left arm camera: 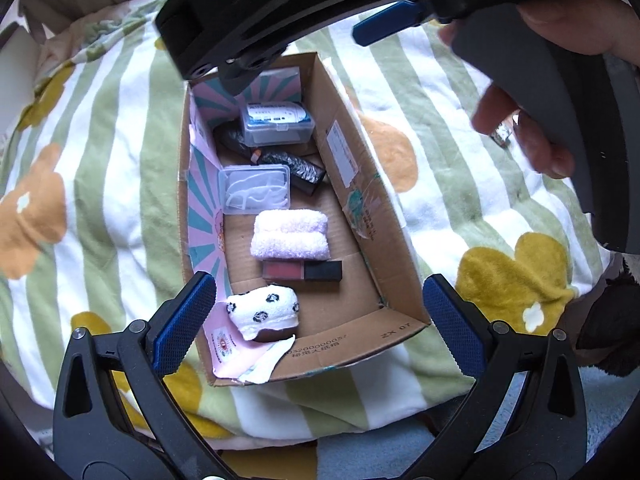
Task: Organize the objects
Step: 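Lower both items into the box and open the left and right tools, then move both tools back toward the white packet and blue cube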
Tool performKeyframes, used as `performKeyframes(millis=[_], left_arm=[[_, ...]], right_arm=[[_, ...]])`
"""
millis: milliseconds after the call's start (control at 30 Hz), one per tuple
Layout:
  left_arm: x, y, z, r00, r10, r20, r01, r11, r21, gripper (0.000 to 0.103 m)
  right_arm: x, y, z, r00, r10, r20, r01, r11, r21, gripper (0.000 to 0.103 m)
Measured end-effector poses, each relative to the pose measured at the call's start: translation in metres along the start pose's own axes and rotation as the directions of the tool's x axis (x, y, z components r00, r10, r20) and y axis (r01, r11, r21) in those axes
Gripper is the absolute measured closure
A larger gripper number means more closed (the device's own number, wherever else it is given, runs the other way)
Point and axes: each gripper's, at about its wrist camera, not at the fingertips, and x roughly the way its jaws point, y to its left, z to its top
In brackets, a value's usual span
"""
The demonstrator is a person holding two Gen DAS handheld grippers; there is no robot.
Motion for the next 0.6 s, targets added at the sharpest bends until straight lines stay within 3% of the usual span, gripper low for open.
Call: performKeyframes(millis=[267, 600], left_arm=[[-0.039, -0.011, 0.009, 0.999, 0.023, 0.041, -0.019, 0.996, -0.083, 0.0], [-0.078, -0.053, 0.031, 0.99, 0.058, 0.13, -0.05, 0.997, -0.063, 0.0]], right_arm=[[-0.069, -0.018, -0.024, 0.997, -0.066, 0.043, 0.064, 0.997, 0.029, 0.001], [-0.16, -0.063, -0.081, 0.97, -0.205, 0.13, 0.185, 0.97, 0.155, 0.001]])
